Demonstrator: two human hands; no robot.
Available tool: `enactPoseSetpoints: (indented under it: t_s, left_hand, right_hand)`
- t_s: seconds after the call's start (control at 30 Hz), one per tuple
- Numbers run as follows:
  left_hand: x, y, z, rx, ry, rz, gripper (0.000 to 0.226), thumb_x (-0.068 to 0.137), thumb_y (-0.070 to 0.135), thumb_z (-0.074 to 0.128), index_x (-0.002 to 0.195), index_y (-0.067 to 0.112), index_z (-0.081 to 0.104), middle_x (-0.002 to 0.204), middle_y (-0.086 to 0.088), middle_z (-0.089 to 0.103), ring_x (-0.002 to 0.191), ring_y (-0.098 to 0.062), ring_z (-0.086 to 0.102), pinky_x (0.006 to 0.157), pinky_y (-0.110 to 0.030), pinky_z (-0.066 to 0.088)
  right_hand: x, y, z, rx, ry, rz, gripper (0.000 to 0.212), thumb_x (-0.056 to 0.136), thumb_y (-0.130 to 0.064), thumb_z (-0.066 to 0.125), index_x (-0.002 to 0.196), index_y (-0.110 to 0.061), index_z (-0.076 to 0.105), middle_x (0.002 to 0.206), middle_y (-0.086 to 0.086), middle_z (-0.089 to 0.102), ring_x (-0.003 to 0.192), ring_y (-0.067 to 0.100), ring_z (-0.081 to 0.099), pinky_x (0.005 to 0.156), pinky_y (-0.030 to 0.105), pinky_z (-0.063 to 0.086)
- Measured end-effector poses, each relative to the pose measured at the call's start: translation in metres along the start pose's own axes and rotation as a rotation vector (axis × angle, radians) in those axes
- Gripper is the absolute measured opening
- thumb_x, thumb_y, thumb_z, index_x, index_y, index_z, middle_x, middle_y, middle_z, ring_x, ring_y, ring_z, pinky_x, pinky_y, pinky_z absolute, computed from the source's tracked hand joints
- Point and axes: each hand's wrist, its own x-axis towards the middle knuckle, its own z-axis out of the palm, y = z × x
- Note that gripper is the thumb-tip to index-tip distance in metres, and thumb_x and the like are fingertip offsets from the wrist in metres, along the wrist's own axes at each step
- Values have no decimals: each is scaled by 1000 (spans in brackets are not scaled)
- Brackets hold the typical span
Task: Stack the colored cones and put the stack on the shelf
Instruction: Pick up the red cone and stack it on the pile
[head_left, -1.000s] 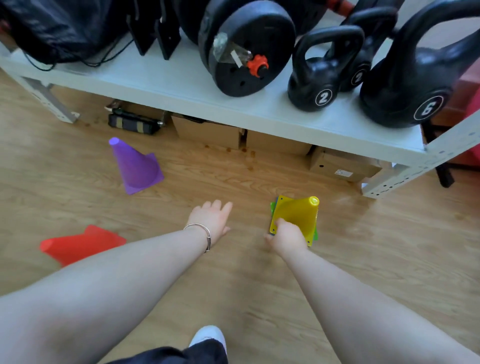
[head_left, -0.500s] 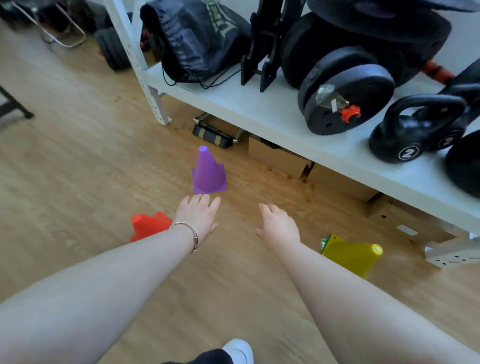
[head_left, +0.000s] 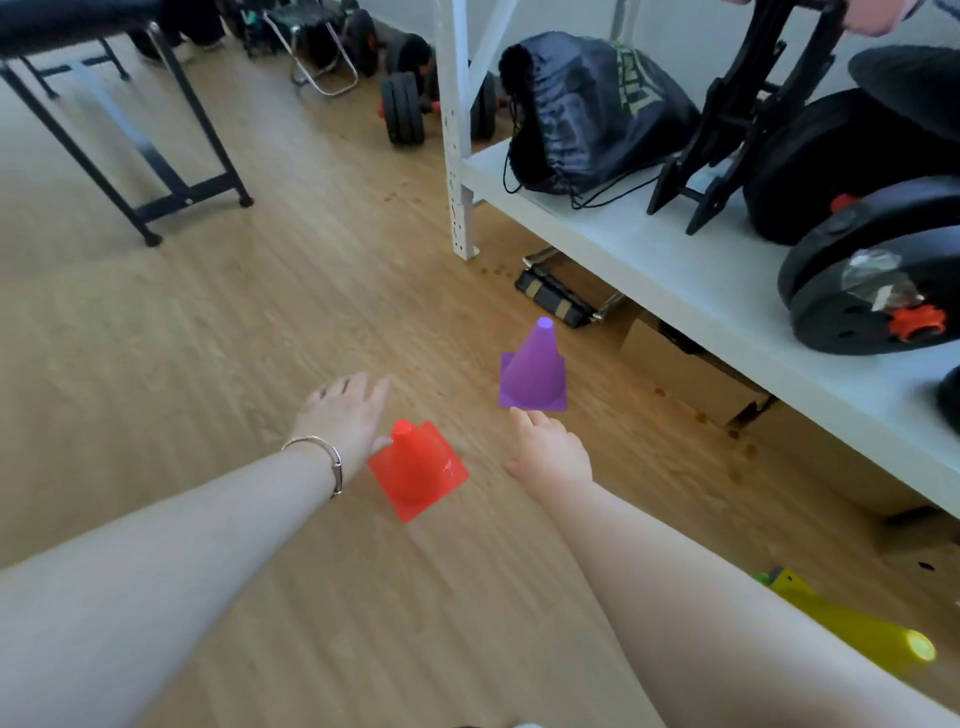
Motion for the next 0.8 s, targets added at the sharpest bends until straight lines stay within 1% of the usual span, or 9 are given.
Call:
enactPoseSetpoints:
  t_s: [0.1,0.23,0.33,0.47,0.5,0.57,0.63,0.7,0.8]
  left_hand:
    - [-9,-12,23,31,-66,-16,74,82,50,62,142,21,28,136,-6,45,127,-25,47,101,-39,40]
    - [-10,-19,60,10,-179,-34,76,82,46,64,142,18,27,138,-8,44,128,-27,47,101,-40,40]
    - [-7,-19,83,-9,-249,-27,73,82,43,65,140,16,28,134,-8,47,125,-29,49,99,-42,42]
    - [-2,-9,104,-47,-280,-20,53,90,29,55,137,17,33,131,-8,50,123,-30,51,97,-42,43]
    - [-3,-7,107,-56,-287,-21,53,89,29,56,136,17,35,130,-8,51,122,-30,52,96,-43,44]
    - [-3,-1,114,-85,-302,-22,60,85,35,62,135,16,36,129,-8,52,121,-30,53,95,-43,45]
    - [-1,2,119,-116,-314,-37,63,84,39,63,135,16,35,129,-8,53,121,-30,53,94,-43,46]
    - [3,2,125,-169,-345,-80,60,85,38,63,134,15,36,128,-9,54,120,-32,54,92,-44,46]
    - [10,2,133,-308,-412,-125,57,86,33,63,133,14,35,127,-14,56,116,-36,57,91,-45,48]
  right_hand:
    - [15,-20,6,-8,-37,-53,72,85,-39,66,145,-20,31,143,3,45,130,27,45,100,41,43]
    - [35,-42,22,35,-102,-74,73,81,-42,69,142,-20,36,138,4,48,126,28,49,94,41,45]
    - [49,-55,35,45,-166,-74,74,79,-37,73,141,-19,37,136,6,48,125,30,50,96,42,47]
    - [61,-66,50,49,-211,-87,70,79,-34,73,138,-17,40,130,12,51,121,33,53,95,44,49]
    - [63,-67,53,54,-209,-90,70,79,-33,74,138,-16,40,129,13,52,121,33,53,95,43,49]
    - [66,-67,60,64,-217,-88,74,79,-32,74,141,-16,38,132,15,52,123,33,53,97,41,47]
    - [68,-68,66,77,-242,-74,78,79,-31,75,143,-14,35,134,16,52,125,33,52,98,40,45]
    - [73,-69,74,83,-263,-72,78,78,-31,76,142,-12,36,132,18,54,123,34,53,97,39,45]
    - [77,-72,86,110,-278,-86,74,78,-31,76,139,-11,40,129,18,58,118,35,57,93,37,47]
